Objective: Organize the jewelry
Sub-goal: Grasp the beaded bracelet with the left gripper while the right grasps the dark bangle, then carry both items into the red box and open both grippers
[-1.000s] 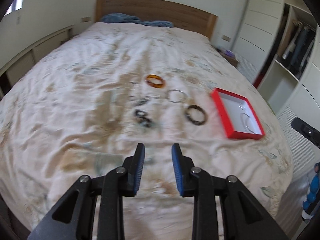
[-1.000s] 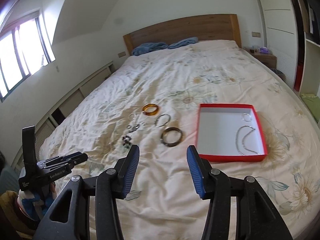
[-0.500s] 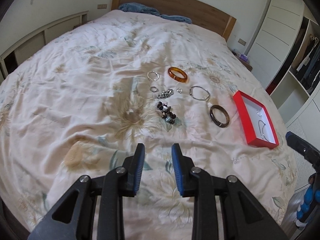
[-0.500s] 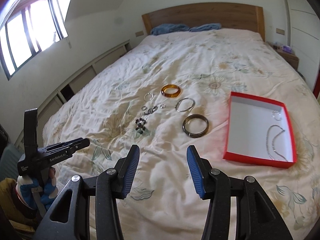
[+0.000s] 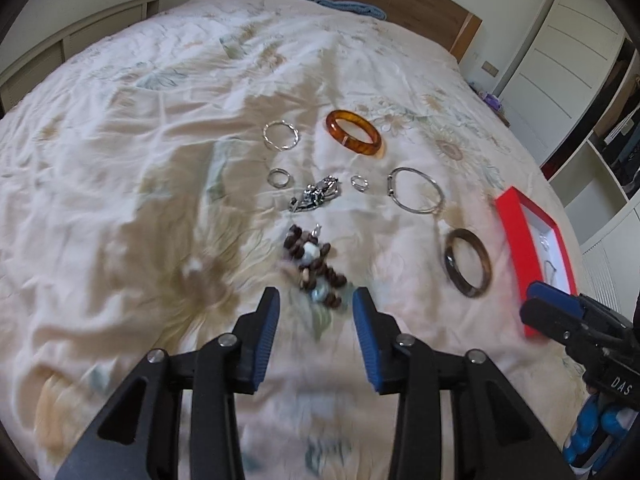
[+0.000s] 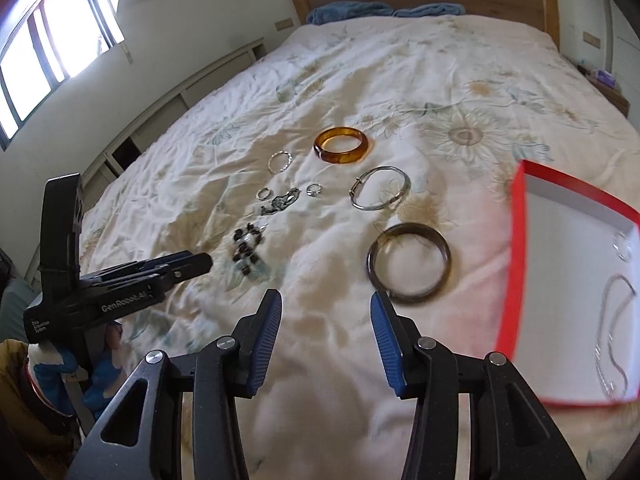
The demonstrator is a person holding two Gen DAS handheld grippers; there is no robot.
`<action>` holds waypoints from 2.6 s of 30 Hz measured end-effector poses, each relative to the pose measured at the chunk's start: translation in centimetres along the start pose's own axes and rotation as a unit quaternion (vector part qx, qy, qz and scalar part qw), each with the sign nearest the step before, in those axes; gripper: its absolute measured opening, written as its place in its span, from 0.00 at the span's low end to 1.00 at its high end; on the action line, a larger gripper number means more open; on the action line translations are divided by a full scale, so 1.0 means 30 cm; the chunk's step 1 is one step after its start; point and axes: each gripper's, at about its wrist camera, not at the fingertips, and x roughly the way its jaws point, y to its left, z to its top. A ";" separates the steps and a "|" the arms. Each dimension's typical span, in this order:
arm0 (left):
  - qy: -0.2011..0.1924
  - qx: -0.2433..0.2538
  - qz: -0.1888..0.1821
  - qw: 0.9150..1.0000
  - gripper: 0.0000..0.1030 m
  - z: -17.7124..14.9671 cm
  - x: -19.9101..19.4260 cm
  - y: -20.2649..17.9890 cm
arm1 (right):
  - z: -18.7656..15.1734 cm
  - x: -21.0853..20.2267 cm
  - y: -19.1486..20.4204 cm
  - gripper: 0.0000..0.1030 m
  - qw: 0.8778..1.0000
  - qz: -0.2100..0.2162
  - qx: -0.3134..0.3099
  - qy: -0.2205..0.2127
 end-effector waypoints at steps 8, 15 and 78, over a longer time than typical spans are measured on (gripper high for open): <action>0.029 0.001 0.008 1.000 0.35 0.029 0.163 0.002 | 0.059 0.166 -0.044 0.43 1.000 0.000 0.001 0.025; 0.038 -0.019 -0.014 0.999 0.34 0.019 0.205 0.037 | 0.064 0.262 -0.072 0.39 0.999 -0.004 0.010 0.046; -0.099 0.070 -0.094 0.988 0.13 -0.174 -0.590 -0.314 | -0.185 -0.528 0.128 0.08 0.984 0.104 0.062 -0.131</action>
